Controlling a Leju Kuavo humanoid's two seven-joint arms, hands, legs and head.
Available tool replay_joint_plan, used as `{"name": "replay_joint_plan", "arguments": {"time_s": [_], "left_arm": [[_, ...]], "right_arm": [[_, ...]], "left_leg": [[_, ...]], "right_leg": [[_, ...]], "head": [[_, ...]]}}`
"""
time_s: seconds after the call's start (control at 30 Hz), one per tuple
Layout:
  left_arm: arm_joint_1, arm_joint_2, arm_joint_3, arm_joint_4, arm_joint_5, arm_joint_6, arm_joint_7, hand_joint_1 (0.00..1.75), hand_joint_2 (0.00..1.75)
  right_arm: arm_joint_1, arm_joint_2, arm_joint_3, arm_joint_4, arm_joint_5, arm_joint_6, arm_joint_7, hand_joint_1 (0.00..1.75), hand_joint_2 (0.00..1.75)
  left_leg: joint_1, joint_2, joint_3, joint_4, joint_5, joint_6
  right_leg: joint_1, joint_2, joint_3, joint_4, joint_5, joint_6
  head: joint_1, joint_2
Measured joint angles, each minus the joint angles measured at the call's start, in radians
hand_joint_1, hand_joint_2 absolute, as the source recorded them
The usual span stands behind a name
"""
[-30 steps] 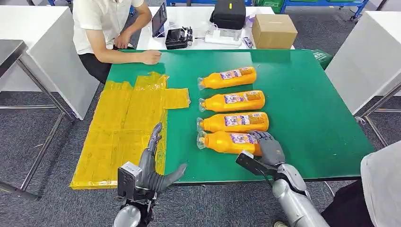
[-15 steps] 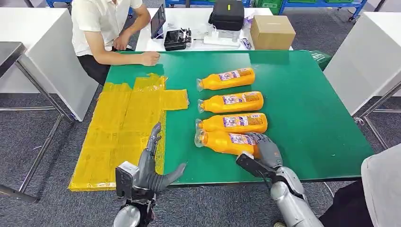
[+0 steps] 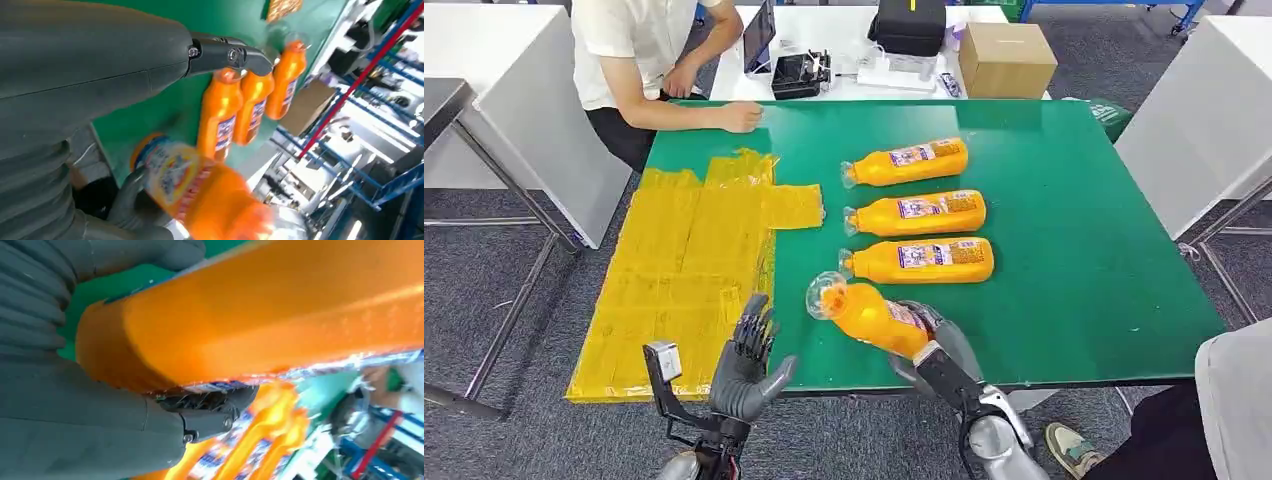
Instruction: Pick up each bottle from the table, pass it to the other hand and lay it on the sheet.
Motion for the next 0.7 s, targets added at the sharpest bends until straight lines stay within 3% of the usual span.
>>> {"name": "replay_joint_plan", "arguments": {"time_s": [0.27, 0.4, 0.7], "left_arm": [[-0.009, 0.012, -0.013, 0.011, 0.034, 0.02, -0.038, 0.0, 1.75], [-0.022, 0.015, -0.019, 0.009, -0.054, -0.04, -0.116, 0.0, 1.75], [-0.037, 0.015, -0.031, 0.003, -0.113, -0.085, -0.139, 0.0, 1.75]], "right_arm": [[-0.006, 0.063, 0.094, -0.024, -0.064, -0.021, -0.031, 1.75, 1.75], [-0.026, 0.077, 0.118, -0.017, -0.091, -0.024, -0.036, 1.75, 1.75], [-0.053, 0.09, 0.13, 0.0, -0.112, -0.016, -0.043, 1.75, 1.75]], "left_leg": [[0.0, -0.002, -0.006, 0.0, 0.0, 0.0], [0.0, -0.002, -0.008, 0.0, 0.001, 0.0], [0.0, -0.003, -0.008, 0.0, 0.001, 0.0]], "right_leg": [[0.0, -0.004, -0.005, 0.0, 0.0, 0.0], [0.0, -0.004, -0.006, 0.0, 0.0, 0.0], [0.0, -0.005, -0.006, 0.0, 0.0, 0.0]], "head": [[0.0, 0.0], [0.0, 0.0], [0.0, 0.0]]}}
